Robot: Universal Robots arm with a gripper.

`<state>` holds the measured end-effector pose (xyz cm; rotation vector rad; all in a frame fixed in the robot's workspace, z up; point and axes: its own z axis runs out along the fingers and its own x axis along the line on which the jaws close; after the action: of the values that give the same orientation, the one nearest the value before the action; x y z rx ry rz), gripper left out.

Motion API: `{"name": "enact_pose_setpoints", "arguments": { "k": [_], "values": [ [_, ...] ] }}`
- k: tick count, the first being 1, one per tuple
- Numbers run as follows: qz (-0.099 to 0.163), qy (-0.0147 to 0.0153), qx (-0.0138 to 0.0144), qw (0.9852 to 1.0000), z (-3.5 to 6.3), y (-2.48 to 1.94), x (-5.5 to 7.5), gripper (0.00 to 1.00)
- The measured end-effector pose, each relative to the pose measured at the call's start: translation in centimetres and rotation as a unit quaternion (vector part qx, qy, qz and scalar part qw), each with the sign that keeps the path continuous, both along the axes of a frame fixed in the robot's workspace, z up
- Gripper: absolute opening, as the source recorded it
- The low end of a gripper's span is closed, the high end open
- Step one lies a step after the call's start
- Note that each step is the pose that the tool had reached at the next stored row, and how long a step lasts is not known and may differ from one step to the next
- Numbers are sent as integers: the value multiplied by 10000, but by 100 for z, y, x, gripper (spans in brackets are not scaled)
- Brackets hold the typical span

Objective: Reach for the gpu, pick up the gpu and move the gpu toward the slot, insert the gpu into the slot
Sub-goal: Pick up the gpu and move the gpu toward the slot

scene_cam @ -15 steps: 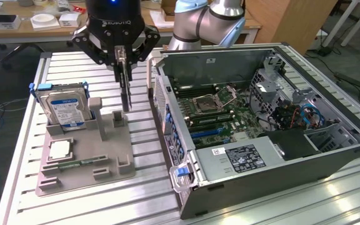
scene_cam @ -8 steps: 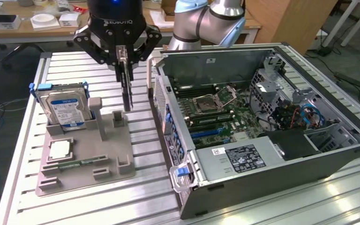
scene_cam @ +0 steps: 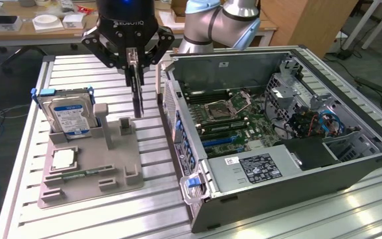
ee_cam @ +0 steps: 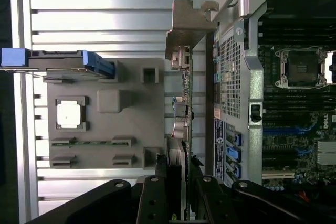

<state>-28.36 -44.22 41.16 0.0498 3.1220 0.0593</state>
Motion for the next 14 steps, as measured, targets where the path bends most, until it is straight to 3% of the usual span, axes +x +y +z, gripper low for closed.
{"name": "enact_pose_setpoints", "arguments": {
  "k": [14],
  "values": [
    [0, 0, 0, 10000, 1, 0, 89, 26]
  ]
}}
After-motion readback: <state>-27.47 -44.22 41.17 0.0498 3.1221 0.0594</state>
